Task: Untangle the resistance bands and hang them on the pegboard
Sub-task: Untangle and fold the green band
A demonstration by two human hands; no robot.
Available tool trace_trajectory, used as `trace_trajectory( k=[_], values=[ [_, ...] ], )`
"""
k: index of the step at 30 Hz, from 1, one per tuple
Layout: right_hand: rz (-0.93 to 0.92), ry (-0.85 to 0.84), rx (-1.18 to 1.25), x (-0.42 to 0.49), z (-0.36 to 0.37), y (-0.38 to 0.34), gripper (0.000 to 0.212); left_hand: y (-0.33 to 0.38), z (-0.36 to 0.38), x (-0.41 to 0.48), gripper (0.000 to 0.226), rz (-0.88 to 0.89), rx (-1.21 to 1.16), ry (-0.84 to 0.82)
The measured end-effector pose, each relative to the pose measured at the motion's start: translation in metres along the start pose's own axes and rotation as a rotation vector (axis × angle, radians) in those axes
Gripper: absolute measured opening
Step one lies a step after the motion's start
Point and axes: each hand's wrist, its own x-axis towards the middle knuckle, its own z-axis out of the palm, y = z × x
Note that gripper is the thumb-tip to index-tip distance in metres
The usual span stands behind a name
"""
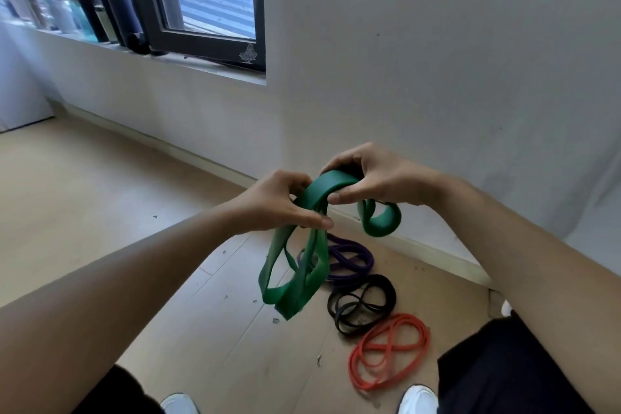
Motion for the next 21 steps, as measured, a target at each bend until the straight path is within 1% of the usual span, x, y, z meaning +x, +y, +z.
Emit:
trace_trajectory(
  k=[2, 4, 6, 8, 12, 16, 21],
  values=[
    [0.017, -0.025, 0.006, -0.002, -0.003, 0.001, 0.033, -0.001, -0.002, 0.000, 0.052, -0.003, 0.002, -0.049],
    [0.026, -0.039, 0.002, -0.004, -0.005, 0.002, 0.034, -0.003, -0.004, 0.000, 0.043, -0.004, 0.037, -0.063],
    [0.027, -0.032, -0.026, -0.005, -0.006, 0.002, 0.035, -0.006, -0.004, 0.001, 0.042, 0.003, 0.085, -0.058],
    [0.021, -0.006, -0.034, -0.005, -0.006, 0.003, 0.035, -0.008, -0.003, 0.001, 0.048, 0.012, 0.129, -0.037],
    [-0.010, 0.090, 0.038, -0.005, -0.006, 0.005, 0.035, -0.009, 0.004, 0.000, 0.055, 0.009, -0.031, -0.003],
    [-0.053, 0.197, 0.147, -0.006, -0.002, 0.005, 0.035, -0.009, 0.015, 0.002, 0.052, 0.018, -0.155, -0.024],
    [-0.109, 0.280, 0.313, -0.012, -0.002, 0.003, 0.030, -0.001, 0.031, 0.007, 0.048, 0.079, -0.177, 0.150]
  ],
)
